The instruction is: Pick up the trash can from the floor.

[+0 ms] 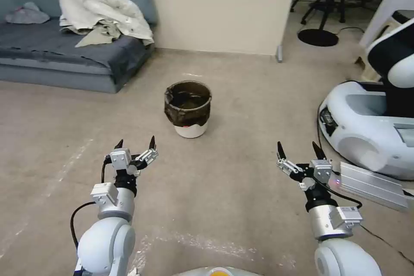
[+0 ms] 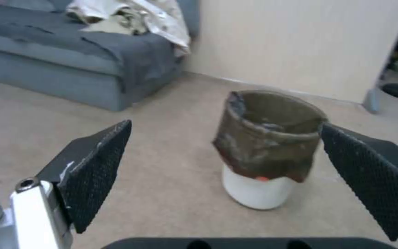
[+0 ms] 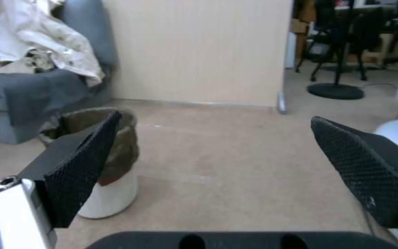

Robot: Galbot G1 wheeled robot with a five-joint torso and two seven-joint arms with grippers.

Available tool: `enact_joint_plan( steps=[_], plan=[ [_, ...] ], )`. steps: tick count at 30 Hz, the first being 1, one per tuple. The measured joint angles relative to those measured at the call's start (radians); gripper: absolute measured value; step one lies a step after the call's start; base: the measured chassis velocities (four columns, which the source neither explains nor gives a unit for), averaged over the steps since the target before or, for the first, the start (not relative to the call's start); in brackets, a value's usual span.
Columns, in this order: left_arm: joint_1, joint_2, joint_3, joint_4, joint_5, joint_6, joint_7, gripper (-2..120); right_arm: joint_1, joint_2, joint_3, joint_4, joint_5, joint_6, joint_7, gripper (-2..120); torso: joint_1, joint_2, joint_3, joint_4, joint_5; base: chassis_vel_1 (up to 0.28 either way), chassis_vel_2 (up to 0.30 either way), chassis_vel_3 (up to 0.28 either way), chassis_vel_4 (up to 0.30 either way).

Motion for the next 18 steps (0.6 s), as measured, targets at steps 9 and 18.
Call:
enact_joint_plan(
  steps=[9,18],
  plan=[
    [0.006,-0.001,0.002,0.009,0.024,-0.034,-0.011,100,-0.004,0.0,0.004,-0.006,0.001,0.024,-0.01,100,0.0,0.0,0.0,-0.0003,0.0,0.027,0.02,0.032,0.034],
    [0.013,-0.002,0.002,0.003,0.032,-0.033,-0.008,100,-0.005,0.001,0.001,-0.013,0.0,0.039,-0.004,100,0.0,0.0,0.0,-0.0002,0.0001,0.0,0.0,0.0,0.0]
  ],
)
